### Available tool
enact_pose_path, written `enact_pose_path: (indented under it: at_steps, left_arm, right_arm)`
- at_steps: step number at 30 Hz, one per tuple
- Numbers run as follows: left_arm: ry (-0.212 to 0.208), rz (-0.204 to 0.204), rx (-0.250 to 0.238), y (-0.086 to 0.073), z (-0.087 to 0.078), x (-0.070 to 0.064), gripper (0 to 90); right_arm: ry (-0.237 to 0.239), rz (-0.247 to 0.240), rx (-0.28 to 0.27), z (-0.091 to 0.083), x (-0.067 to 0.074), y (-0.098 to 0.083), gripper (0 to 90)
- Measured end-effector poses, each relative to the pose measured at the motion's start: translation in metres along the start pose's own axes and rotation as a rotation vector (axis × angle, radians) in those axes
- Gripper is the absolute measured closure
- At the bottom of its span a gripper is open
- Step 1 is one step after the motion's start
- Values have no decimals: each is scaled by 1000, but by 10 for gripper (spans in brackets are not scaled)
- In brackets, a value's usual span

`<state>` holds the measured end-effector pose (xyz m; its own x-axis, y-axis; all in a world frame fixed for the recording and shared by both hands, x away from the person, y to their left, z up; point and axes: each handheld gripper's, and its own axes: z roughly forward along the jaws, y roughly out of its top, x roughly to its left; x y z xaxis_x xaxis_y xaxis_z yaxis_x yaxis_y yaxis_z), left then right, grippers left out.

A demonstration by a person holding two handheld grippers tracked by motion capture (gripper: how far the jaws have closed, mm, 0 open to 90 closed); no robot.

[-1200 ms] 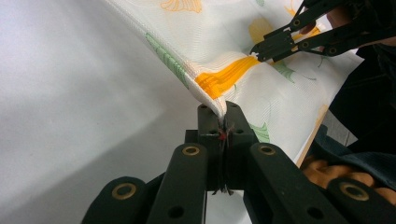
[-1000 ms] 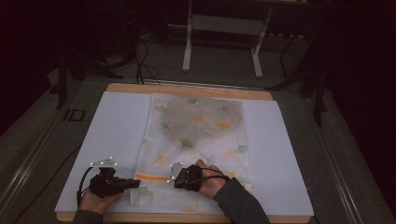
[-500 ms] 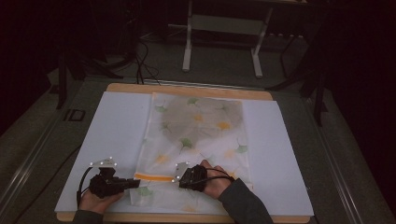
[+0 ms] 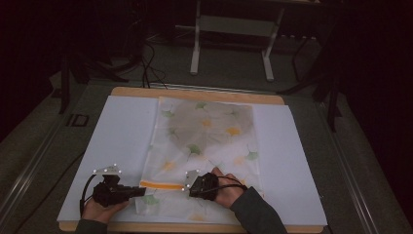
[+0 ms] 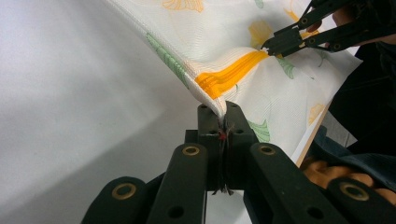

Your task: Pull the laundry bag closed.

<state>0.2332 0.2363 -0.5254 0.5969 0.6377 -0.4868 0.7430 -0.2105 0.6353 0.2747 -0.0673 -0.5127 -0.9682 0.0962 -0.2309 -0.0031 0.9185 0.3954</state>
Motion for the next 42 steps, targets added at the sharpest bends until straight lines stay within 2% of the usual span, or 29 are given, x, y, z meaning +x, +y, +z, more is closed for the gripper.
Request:
enact_pose_path:
  at_steps: [4,23,29,34,42]
  left_arm:
    - [0,-1,-1,0,0,0,885]
    - [1,-7,-6,0,-1,1,885]
    - [1,-2,0,0,0,0,885]
    - [2,-3,-2,0,-1,0,885]
    - [2,-4,-3,0,-1,0,885]
  right_arm:
    - [-1,11,-2,-2,0,-4,900]
    - [-15,-3,22,-6,-1,-9,900]
    - [-11,14,22,-9,-2,-14,900]
    - [-18,2,28,-9,-1,-14,900]
    - [-22,11,31,-11,-1,-19,900]
